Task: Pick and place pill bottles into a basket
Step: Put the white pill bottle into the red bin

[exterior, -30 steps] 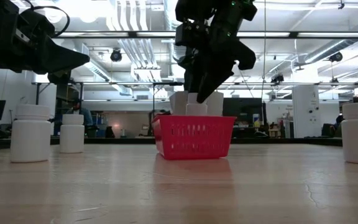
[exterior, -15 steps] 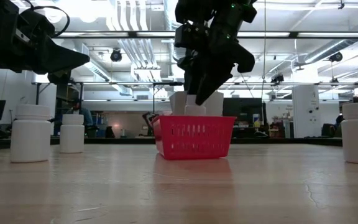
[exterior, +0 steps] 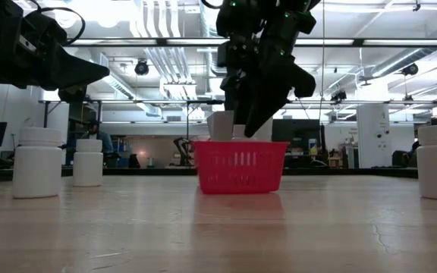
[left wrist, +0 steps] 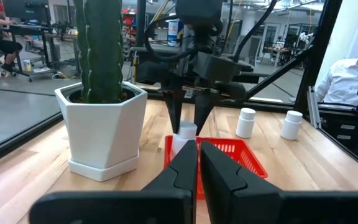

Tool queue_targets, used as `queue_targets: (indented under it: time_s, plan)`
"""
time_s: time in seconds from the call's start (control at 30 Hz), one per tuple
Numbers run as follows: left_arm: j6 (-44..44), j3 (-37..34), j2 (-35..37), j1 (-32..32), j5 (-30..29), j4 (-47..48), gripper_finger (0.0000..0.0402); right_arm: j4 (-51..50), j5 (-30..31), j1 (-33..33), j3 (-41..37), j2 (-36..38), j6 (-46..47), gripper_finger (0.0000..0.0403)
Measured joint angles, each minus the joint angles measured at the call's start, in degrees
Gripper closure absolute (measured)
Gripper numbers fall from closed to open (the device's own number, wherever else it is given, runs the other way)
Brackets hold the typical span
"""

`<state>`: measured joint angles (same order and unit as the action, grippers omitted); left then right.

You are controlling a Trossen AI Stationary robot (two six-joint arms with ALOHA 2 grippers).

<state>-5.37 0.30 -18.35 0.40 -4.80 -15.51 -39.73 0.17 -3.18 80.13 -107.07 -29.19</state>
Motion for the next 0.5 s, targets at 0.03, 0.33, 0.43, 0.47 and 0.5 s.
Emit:
queue_targets:
  time_s: [0.03, 0.33, 0.43, 0.47, 0.5]
  plan:
    - [0.0, 0.0, 0.0, 0.0, 0.0, 0.0, 0.0401, 0.0, 0.1, -0.1, -0.1, 0.0, -0.1, 0.0232]
    - [0.0, 0.0, 0.0, 0.0, 0.0, 0.0, 0.0401, 0.3, 0.1, -0.3, -0.5, 0.0, -0.4, 0.0238]
    - [0.0, 0.0, 0.0, 0.0, 0.0, 0.0, 0.0401, 0.4, 0.1, -0.3, -0.5, 0.0, -0.4, 0.0231]
    - [0.0, 0.0, 0.0, 0.0, 0.0, 0.0, 0.0401, 0.5, 0.1, -0.3, -0.5, 0.0, -0.4, 0.0228]
    - [0.0, 0.0, 0.0, 0.0, 0.0, 0.0, 0.0401, 0.5, 0.1, -0.3, -0.5, 0.0, -0.4, 0.0224]
